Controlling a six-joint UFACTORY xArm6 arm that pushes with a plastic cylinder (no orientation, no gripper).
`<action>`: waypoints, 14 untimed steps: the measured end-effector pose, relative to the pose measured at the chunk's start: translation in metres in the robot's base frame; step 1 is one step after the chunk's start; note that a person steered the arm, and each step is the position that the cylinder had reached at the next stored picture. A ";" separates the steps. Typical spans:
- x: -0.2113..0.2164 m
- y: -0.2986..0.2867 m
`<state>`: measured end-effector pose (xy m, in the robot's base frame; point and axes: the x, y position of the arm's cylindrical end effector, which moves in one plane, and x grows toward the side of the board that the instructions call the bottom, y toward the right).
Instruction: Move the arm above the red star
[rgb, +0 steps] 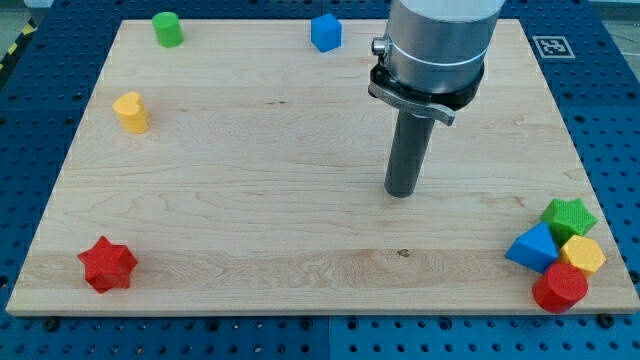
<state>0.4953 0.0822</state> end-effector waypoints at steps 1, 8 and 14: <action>0.000 -0.010; 0.003 -0.075; 0.007 -0.195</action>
<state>0.5027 -0.1130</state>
